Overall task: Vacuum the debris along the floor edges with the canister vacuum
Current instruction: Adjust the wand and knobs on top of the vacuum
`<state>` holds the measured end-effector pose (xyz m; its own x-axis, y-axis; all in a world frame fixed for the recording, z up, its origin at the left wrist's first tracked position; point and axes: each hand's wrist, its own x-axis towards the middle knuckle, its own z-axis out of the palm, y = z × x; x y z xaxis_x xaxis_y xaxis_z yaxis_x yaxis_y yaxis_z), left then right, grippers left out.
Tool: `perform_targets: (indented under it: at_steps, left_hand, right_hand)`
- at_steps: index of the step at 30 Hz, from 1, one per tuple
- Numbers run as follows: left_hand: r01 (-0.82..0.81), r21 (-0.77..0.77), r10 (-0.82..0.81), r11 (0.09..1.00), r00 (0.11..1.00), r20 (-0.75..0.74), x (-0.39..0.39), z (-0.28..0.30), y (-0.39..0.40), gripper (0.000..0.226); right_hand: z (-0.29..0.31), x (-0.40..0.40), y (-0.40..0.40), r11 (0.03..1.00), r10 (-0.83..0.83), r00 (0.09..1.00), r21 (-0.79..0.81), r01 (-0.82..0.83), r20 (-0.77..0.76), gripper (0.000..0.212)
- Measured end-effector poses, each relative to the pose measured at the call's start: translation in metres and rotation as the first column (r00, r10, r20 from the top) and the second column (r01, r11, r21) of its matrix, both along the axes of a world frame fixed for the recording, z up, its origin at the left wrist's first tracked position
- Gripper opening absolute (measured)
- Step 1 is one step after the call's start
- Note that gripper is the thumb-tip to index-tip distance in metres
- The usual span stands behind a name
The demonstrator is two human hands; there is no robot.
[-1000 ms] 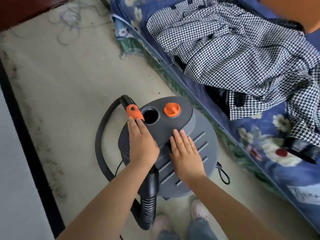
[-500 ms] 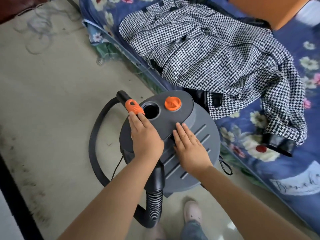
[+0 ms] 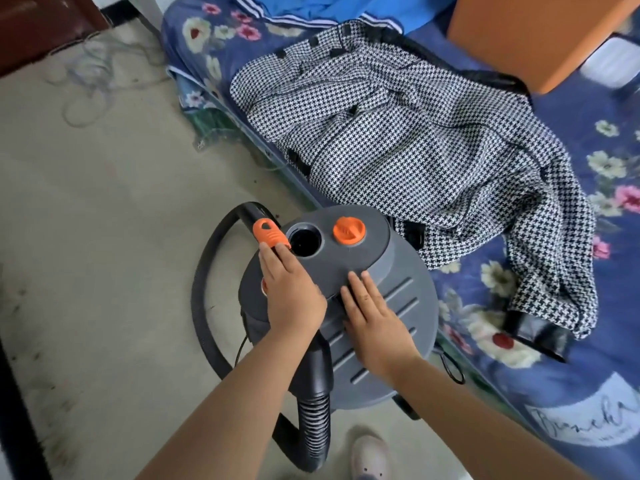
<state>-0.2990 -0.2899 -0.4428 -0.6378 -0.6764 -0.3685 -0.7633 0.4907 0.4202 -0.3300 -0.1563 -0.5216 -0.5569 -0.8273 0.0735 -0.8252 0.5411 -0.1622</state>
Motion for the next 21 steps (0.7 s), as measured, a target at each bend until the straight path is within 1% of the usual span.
perform_targets:
  at_steps: [2,4,5,8,10,13,17,21]
  left_hand:
    - [-0.040,0.011,0.040,0.999,0.999,-0.016,0.003,0.002,0.001,0.079]
    - [-0.084,0.019,0.084,0.996,0.996,-0.026,0.006,0.004,0.001,0.079]
    - [-0.095,0.020,0.095,0.995,0.995,-0.027,0.008,0.004,0.001,0.080]
    - [-0.098,0.035,0.099,0.995,0.995,-0.029,0.013,0.003,0.000,0.081]
    - [-0.122,0.032,0.124,0.992,0.992,-0.037,0.019,0.000,-0.002,0.081]
    - [-0.151,-0.003,0.151,0.989,0.988,-0.034,0.028,-0.002,-0.011,0.080]
    - [-0.145,-0.023,0.143,0.989,0.989,-0.048,0.033,-0.002,-0.027,0.079]
    - [-0.176,-0.047,0.175,0.983,0.984,-0.021,0.034,-0.004,-0.045,0.077]
  right_hand:
    - [0.002,0.000,-0.001,1.000,-0.003,1.000,-0.019,0.003,0.001,0.041]
    - [0.011,-0.003,-0.002,0.999,-0.013,1.000,0.030,0.013,0.014,0.058]
    - [0.016,-0.006,-0.001,0.999,-0.002,1.000,0.035,0.002,-0.004,0.059]
    - [0.016,-0.009,0.002,0.999,0.039,0.998,0.014,-0.038,-0.044,0.050]
    - [0.012,-0.005,0.002,1.000,0.006,1.000,-0.024,-0.006,-0.024,0.046]
    - [0.008,-0.001,-0.003,0.999,-0.020,0.999,-0.041,0.022,0.040,0.049]
    - [0.008,-0.010,-0.017,0.994,0.039,0.999,-0.107,-0.035,0.032,0.051]
    - [0.005,-0.022,-0.035,0.985,0.083,0.996,-0.152,-0.077,0.035,0.049]
